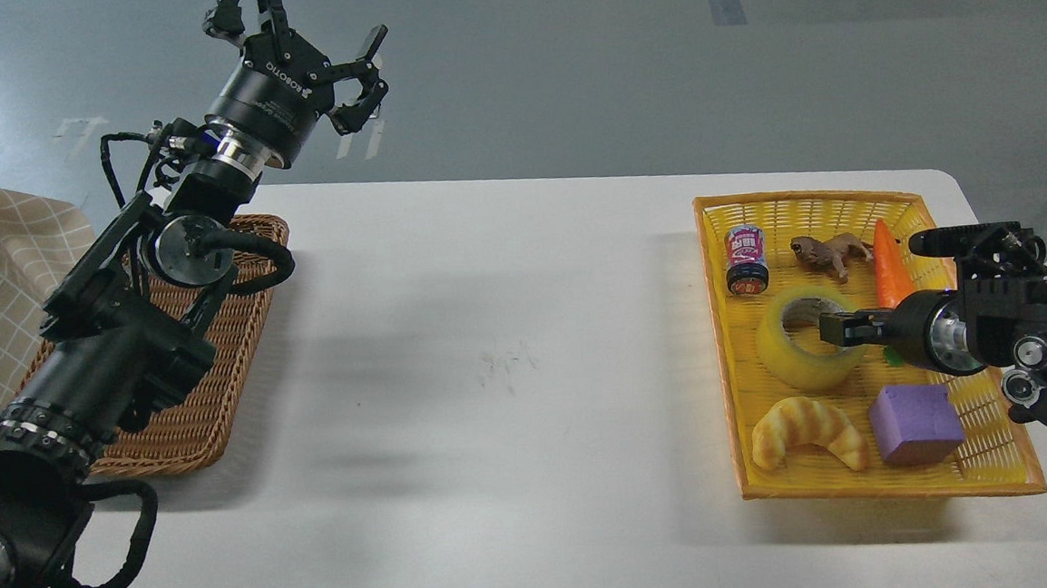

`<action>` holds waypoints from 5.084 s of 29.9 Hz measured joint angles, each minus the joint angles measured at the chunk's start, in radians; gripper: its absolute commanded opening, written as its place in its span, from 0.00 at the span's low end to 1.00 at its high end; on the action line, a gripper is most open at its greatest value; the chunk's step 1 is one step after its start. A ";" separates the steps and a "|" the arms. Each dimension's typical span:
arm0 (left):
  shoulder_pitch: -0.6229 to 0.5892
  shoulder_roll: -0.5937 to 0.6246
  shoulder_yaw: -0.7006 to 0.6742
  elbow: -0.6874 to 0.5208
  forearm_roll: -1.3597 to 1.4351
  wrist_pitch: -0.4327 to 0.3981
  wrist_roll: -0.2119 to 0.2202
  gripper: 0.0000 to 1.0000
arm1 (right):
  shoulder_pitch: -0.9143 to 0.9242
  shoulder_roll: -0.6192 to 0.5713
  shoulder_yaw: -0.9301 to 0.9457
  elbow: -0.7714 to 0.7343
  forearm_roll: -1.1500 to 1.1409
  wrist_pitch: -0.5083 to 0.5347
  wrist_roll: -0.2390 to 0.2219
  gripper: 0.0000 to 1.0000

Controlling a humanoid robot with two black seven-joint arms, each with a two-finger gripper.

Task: Place and transfer tape with both arms
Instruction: 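Lower the right gripper into the yellow tape roll's hole and grasp it, then lift the yellow tape roll out of the tray with the right gripper, then carry the tape toward the table center and set it down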

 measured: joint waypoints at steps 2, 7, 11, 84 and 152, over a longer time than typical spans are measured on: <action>0.000 0.000 0.000 0.000 0.000 0.000 0.000 0.98 | 0.000 0.003 -0.001 -0.001 0.002 0.000 0.000 0.62; 0.000 0.000 0.000 0.000 -0.001 0.000 0.000 0.99 | 0.000 0.012 -0.001 -0.004 0.004 0.000 0.000 0.51; 0.000 0.001 0.000 0.000 -0.001 0.000 0.000 0.98 | 0.000 0.014 -0.002 -0.016 0.006 0.000 0.000 0.44; -0.014 0.010 -0.033 0.001 -0.002 0.000 -0.002 0.99 | 0.399 -0.058 0.006 0.243 0.133 0.000 -0.001 0.00; -0.014 -0.002 -0.044 -0.003 0.000 0.000 -0.024 0.98 | 0.538 0.512 -0.256 -0.078 0.120 0.000 -0.021 0.00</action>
